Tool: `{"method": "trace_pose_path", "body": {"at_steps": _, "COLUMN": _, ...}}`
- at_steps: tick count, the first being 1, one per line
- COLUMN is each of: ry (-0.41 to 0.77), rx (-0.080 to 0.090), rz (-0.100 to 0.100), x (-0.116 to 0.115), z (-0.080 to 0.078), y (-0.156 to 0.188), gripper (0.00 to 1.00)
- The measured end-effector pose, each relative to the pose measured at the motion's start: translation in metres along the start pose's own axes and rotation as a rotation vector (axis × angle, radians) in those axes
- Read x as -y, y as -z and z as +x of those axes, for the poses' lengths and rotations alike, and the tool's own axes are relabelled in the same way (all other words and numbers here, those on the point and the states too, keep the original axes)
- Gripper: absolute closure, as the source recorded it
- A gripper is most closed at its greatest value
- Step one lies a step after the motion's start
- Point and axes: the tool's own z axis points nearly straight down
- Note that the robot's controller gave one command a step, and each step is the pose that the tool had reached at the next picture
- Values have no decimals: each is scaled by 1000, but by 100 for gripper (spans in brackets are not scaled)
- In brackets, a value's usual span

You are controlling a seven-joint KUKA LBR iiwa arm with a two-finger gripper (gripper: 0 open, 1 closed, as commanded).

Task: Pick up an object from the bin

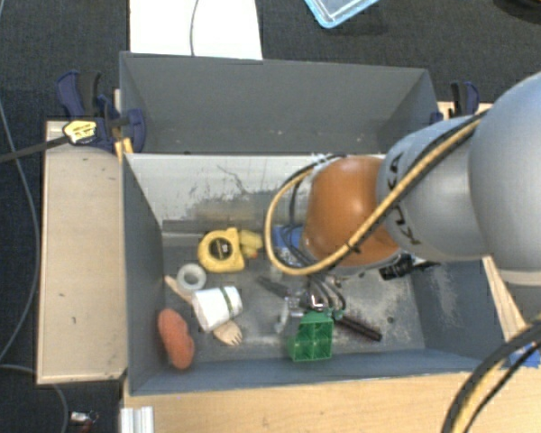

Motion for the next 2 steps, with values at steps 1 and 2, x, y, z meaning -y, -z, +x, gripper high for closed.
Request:
{"method": "trace_pose_path", "body": {"at_steps": 1, "ry": 284, "rx": 2, "rz": -1, "x": 18, "z": -4, "y": -4, "gripper": 0}}
{"method": "trace_pose_path", "body": {"at_steps": 2, "ry": 128, "rx": 3, "rz": -2, "x": 56, "z": -16, "y": -11, "gripper": 0}}
